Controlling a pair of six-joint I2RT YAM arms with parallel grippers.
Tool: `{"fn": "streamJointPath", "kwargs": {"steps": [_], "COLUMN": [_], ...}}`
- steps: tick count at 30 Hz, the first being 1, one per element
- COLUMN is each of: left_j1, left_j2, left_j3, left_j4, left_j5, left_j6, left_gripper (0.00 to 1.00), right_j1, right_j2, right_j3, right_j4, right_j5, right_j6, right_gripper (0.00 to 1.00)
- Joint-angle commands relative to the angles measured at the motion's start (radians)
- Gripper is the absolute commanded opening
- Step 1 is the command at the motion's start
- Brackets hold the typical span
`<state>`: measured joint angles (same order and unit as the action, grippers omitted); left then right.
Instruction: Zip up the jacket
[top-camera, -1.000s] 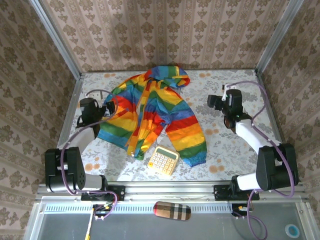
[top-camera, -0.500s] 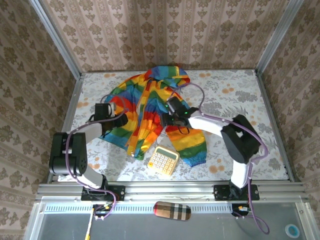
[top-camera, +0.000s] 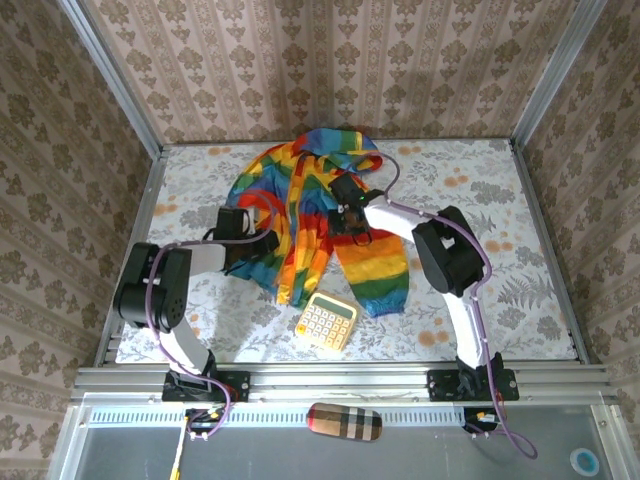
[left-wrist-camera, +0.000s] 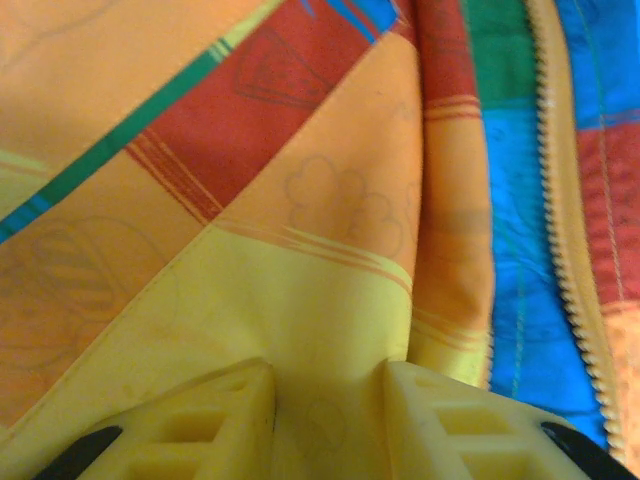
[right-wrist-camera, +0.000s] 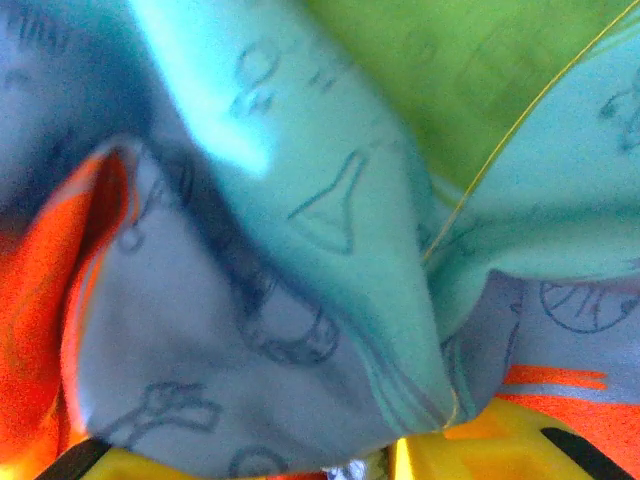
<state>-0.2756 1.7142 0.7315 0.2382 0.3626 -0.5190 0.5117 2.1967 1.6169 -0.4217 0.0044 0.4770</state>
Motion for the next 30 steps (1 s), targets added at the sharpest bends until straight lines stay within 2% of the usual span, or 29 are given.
{"fn": "streamJointPath", "kwargs": {"steps": [1, 4, 9, 14, 17, 21, 25, 30], "left_j1": [-0.074, -0.106, -0.095, -0.067, -0.057, -0.08, -0.173, -0.306], "left_j2": [0.07, 0.075, 0.018, -0.099, -0.174, -0.249, -0.274, -0.236], "left_j3": [-0.025, 0.008, 0.074, 0.13, 0.135, 0.119, 0.098, 0.086], "left_j4": [-0.037, -0.06, -0.164, -0.301, -0.368, -0.432, -0.472, -0.487], "left_j5": [0.06, 0.058, 0.041, -0.001, -0.027, -0.039, -0.06, -0.079], "left_j6": [-0.085, -0.09, -0.04, 0.036, 0.073, 0.083, 0.079, 0.051], "left_gripper": [0.34, 0.34, 0.34, 0.38, 0.38, 0.38, 0.39, 0.41], "right_j1": [-0.064, -0.103, -0.136, -0.133, -0.121, -0.099, -0.06, 0.023], "right_j2": [0.08, 0.124, 0.143, 0.062, -0.029, -0.181, -0.325, -0.399], "right_j3": [0.082, 0.171, 0.293, 0.296, 0.223, 0.066, -0.13, -0.299], "right_j4": [-0.111, -0.172, -0.232, -0.263, -0.262, -0.24, -0.173, -0.121], "right_j5": [-0.02, -0.023, -0.029, -0.028, -0.03, -0.042, -0.09, -0.137], "right_j6": [-0.029, -0.054, -0.084, -0.102, -0.114, -0.108, -0.065, -0.005], "right_gripper": [0.32, 0.32, 0.32, 0.42, 0.48, 0.49, 0.46, 0.42]}}
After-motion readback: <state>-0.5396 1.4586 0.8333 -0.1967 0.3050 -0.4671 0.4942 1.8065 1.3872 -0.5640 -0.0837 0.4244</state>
